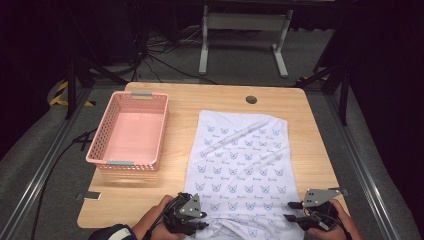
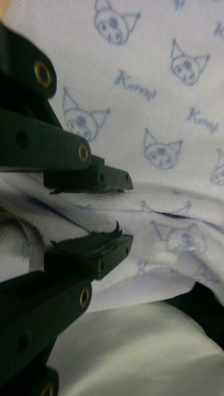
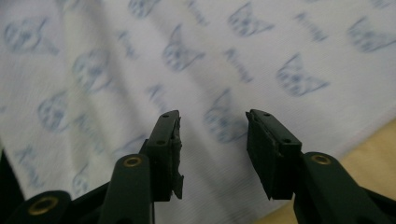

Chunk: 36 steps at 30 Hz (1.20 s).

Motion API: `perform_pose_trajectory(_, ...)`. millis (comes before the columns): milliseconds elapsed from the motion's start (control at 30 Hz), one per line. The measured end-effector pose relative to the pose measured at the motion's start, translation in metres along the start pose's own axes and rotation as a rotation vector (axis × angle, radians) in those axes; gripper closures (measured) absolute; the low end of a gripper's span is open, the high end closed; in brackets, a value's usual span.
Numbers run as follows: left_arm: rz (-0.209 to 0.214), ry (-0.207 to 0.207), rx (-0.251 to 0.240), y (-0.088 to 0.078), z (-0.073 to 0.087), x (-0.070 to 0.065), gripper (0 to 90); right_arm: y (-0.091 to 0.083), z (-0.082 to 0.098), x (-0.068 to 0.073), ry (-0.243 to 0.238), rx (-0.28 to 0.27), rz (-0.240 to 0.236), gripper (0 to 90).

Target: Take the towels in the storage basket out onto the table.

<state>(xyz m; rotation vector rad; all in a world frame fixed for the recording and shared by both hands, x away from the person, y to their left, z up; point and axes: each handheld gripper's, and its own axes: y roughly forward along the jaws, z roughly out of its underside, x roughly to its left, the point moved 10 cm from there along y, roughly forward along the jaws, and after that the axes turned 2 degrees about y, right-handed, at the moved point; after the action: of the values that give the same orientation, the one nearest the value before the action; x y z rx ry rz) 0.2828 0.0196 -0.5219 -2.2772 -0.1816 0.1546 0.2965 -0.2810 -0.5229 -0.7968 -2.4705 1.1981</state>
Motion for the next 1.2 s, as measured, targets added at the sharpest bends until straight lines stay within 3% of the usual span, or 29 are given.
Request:
perform_pose_trajectory(33,-0.031,-0.006,-0.023,-0.003,-0.004,0.009,59.5,-0.002,-0.006,-0.004,0.023,-0.033,0.008,56.2)
perform_pose_trajectory(67,-0.089,-0.043,-0.055,-0.006,-0.009,0.023,56.4,-0.004,-0.012,-0.009,0.039,-0.059,0.014,55.2)
perform_pose_trajectory(167,-0.21,-0.11,-0.077,-0.004,-0.02,0.063,47.9,-0.001,-0.037,-0.039,0.055,-0.115,0.114,52.2)
perform_pose_trajectory(200,-0.233,-0.153,-0.094,-0.002,-0.024,0.076,42.9,0.002,-0.045,-0.05,0.07,-0.131,0.127,52.8)
perform_pose_trajectory(233,-0.251,-0.179,-0.094,0.003,-0.026,0.091,42.6,0.005,-0.053,-0.065,0.079,-0.142,0.157,53.3)
perform_pose_trajectory(267,-0.3,-0.183,-0.085,0.005,-0.026,0.106,42.2,0.01,-0.061,-0.083,0.086,-0.143,0.195,52.7)
perform_pose_trajectory(300,-0.323,-0.219,-0.103,0.008,-0.028,0.121,40.6,0.013,-0.067,-0.098,0.103,-0.147,0.208,51.8)
perform_pose_trajectory(333,-0.311,-0.251,-0.113,0.012,-0.028,0.128,39.0,0.017,-0.075,-0.116,0.152,-0.175,0.221,52.3)
perform_pose_trajectory(367,-0.311,-0.251,-0.113,0.012,-0.028,0.128,38.9,0.02,-0.078,-0.126,0.167,-0.176,0.226,52.5)
perform_pose_trajectory(400,-0.349,-0.288,-0.097,0.018,-0.027,0.145,38.9,0.02,-0.078,-0.126,0.167,-0.176,0.226,52.5)
perform_pose_trajectory(467,-0.331,-0.336,-0.081,0.027,-0.032,0.158,35.8,0.032,-0.084,-0.156,0.194,-0.161,0.26,52.4)
perform_pose_trajectory(500,-0.366,-0.329,-0.076,0.029,-0.035,0.167,35.8,0.037,-0.087,-0.168,0.228,-0.16,0.256,52.8)
perform_pose_trajectory(567,-0.382,-0.326,-0.069,0.031,-0.045,0.18,35.1,0.04,-0.094,-0.187,0.23,-0.155,0.3,52.8)
perform_pose_trajectory(633,-0.41,-0.313,-0.043,0.033,-0.055,0.198,31.8,0.04,-0.103,-0.203,0.25,-0.166,0.307,53.3)
perform_pose_trajectory(667,-0.444,-0.313,-0.056,0.033,-0.062,0.211,32.3,0.04,-0.105,-0.21,0.256,-0.16,0.322,53.1)
perform_pose_trajectory(700,-0.451,-0.315,-0.067,0.033,-0.066,0.219,33.8,0.039,-0.111,-0.221,0.263,-0.173,0.348,53.1)
perform_pose_trajectory(767,-0.438,-0.363,-0.074,0.034,-0.073,0.236,32.7,0.04,-0.116,-0.231,0.295,-0.188,0.341,53.0)
perform_pose_trajectory(833,-0.425,-0.418,-0.104,0.035,-0.08,0.252,34.1,0.044,-0.118,-0.244,0.308,-0.177,0.367,53.1)
perform_pose_trajectory(867,-0.454,-0.423,-0.092,0.037,-0.082,0.266,34.1,0.053,-0.118,-0.251,0.33,-0.165,0.359,52.7)
perform_pose_trajectory(900,-0.454,-0.423,-0.092,0.037,-0.082,0.266,34.2,0.057,-0.116,-0.255,0.34,-0.148,0.369,52.5)
perform_pose_trajectory(933,-0.493,-0.434,-0.071,0.041,-0.08,0.281,34.8,0.062,-0.115,-0.259,0.347,-0.13,0.372,51.9)
perform_pose_trajectory(967,-0.515,-0.465,-0.049,0.044,-0.075,0.29,35.1,0.065,-0.116,-0.261,0.354,-0.125,0.367,51.9)
perform_pose_trajectory(1000,-0.515,-0.465,-0.049,0.044,-0.075,0.29,35.4,0.065,-0.116,-0.261,0.354,-0.125,0.367,51.9)
perform_pose_trajectory(1033,-0.505,-0.502,-0.059,0.046,-0.072,0.297,35.4,0.069,-0.117,-0.265,0.366,-0.122,0.373,52.1)
perform_pose_trajectory(1133,-0.54,-0.556,-0.071,0.047,-0.065,0.315,36.5,0.074,-0.124,-0.274,0.395,-0.139,0.381,52.3)
perform_pose_trajectory(1200,-0.537,-0.575,-0.078,0.049,-0.061,0.323,36.3,0.076,-0.126,-0.281,0.413,-0.122,0.417,52.5)
